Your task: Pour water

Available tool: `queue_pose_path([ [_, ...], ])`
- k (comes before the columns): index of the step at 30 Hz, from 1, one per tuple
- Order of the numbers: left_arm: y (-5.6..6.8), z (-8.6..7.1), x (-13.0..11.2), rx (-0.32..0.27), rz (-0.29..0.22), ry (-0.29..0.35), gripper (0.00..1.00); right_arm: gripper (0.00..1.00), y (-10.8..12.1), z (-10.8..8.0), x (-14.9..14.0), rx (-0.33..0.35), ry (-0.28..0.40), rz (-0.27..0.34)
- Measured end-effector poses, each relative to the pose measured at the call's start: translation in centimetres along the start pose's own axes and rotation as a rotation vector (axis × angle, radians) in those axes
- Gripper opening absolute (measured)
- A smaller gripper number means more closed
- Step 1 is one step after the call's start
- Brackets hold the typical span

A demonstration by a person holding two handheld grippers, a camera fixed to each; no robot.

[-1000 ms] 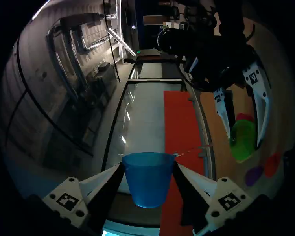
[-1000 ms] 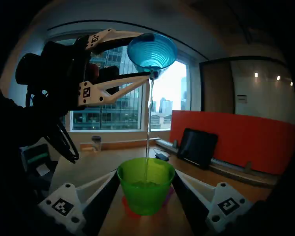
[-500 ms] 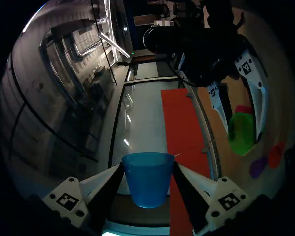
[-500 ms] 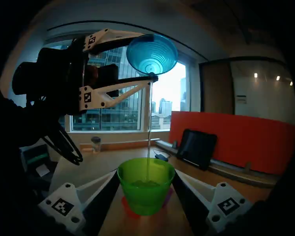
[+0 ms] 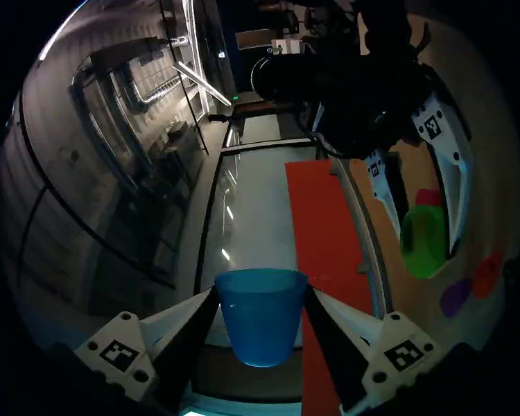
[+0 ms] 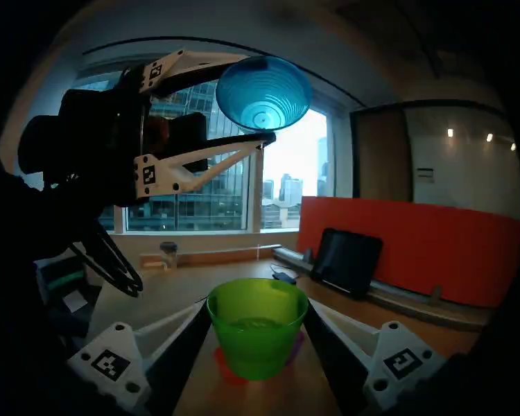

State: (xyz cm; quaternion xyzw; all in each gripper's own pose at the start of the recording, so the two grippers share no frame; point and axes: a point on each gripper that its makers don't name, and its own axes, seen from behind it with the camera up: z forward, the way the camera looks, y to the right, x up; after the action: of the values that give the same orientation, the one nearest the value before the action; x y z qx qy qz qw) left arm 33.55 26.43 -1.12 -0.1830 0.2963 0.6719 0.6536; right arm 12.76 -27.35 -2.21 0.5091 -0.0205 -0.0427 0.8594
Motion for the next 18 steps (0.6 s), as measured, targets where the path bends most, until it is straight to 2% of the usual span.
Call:
queue_pose_path([
  [4,-0.3,0.1,-0.3,0.006,-0.071,0.000,0.87,0.91,-0.1,-0.1,0.1,-0.001,0.001,-0.002],
  [9,-0.6,0.2,-0.8,0.013,-0.187,-0.003,0.87,0.92,0.1,-0.3,0.5,-0.004,0.008,-0.003],
  [18,-0.3,0.2,-2.4,0.018,-0.453,-0.020,0.87,0.91,0.4,-0.6,0.9,-0.014,0.023,0.004],
])
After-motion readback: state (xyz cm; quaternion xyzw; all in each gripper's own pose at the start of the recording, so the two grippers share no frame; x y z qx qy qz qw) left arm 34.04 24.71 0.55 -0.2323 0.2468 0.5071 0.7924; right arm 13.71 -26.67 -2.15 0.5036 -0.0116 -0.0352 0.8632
